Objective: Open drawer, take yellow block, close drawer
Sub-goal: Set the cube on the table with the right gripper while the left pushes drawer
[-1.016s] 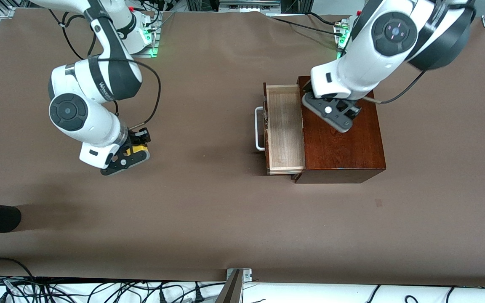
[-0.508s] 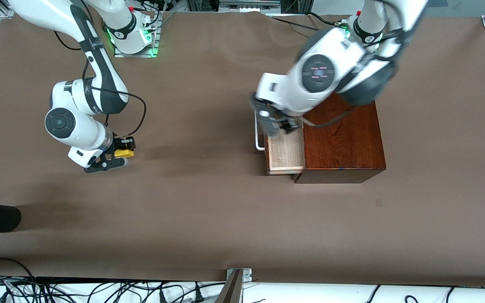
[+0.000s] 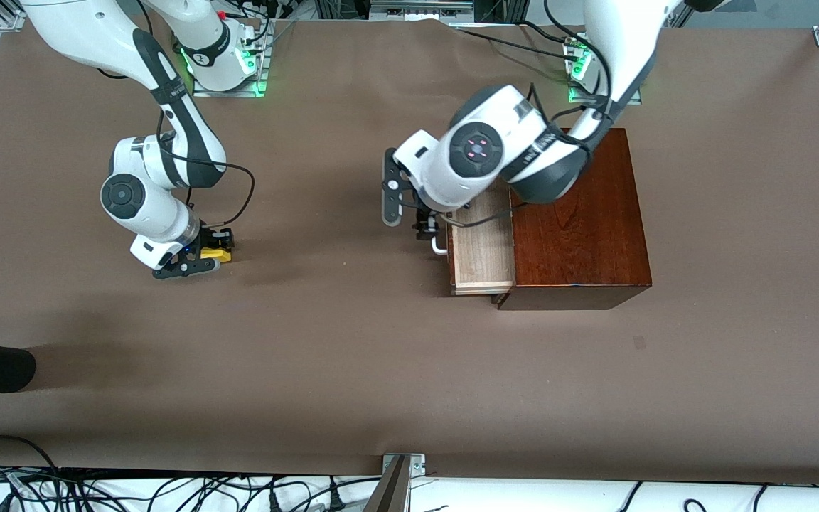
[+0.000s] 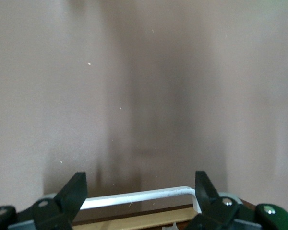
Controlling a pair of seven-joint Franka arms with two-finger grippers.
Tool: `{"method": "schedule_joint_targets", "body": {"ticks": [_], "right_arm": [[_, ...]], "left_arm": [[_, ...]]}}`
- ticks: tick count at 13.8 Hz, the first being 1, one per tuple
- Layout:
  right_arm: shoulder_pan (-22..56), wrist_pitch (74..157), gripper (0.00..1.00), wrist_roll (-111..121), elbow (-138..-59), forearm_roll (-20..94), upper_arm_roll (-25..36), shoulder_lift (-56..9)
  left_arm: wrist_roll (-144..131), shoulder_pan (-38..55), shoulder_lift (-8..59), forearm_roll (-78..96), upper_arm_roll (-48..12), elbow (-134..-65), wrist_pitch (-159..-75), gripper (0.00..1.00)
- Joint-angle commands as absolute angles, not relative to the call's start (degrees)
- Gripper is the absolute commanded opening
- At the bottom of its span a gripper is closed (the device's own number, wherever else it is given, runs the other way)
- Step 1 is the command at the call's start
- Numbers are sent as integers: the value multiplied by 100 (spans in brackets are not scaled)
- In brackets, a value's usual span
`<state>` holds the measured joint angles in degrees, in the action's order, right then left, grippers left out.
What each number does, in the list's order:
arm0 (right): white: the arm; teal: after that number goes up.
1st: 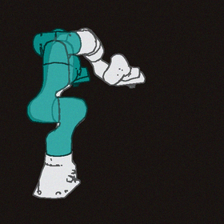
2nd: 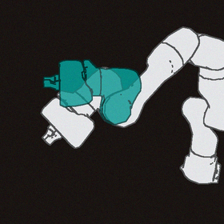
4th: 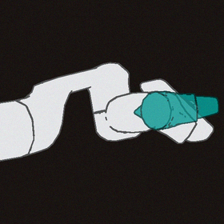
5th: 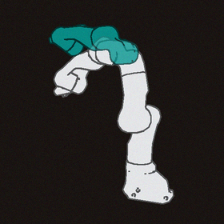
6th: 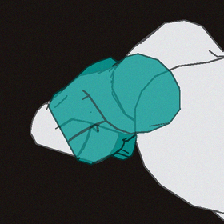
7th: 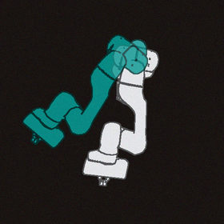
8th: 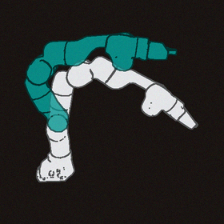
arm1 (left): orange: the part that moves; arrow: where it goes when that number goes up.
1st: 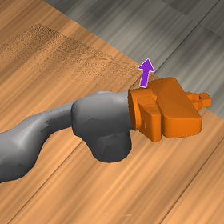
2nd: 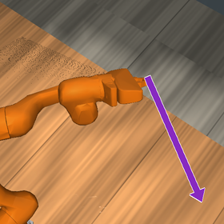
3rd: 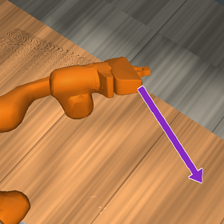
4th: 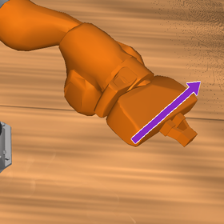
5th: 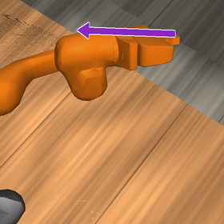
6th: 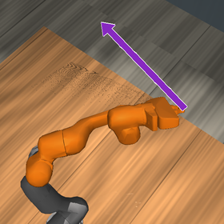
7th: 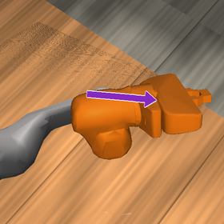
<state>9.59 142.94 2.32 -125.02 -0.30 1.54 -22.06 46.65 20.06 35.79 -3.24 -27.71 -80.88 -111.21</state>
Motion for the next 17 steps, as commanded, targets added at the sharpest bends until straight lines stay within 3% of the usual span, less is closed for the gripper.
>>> {"method": "schedule_joint_targets", "body": {"ticks": [1,4,5,6,7,8,12,17], "right_arm": [[879,14414,0,193,-12621,70,88,-2179],[835,14563,0,193,-12604,62,79,-2425],[835,14633,41,193,-12604,62,79,-2469],[835,14616,48,228,-12604,53,79,-2444],[826,14573,89,194,-12586,53,44,-2348],[826,14494,100,263,-12534,53,35,-2190],[817,12766,100,229,-11578,26,-26,-1583],[879,11289,100,439,-10155,9,-26,-1090]], "left_arm": [[4755,2241,3761,-966,-2733,-8129,-11127,100],[4755,2294,3954,-1002,-2725,-8253,-11144,100],[4755,2337,3990,-1019,-2716,-8253,-11145,100],[4755,2338,4016,-1150,-2716,-8323,-11145,100],[4755,2320,4008,-1291,-2716,-8384,-11127,100],[4755,2259,3990,-1335,-2716,-8437,-11057,100],[4746,2022,3885,-1336,-2698,-8482,-10417,100],[4746,1986,3692,-1581,-2637,-8455,-9547,100]]}}
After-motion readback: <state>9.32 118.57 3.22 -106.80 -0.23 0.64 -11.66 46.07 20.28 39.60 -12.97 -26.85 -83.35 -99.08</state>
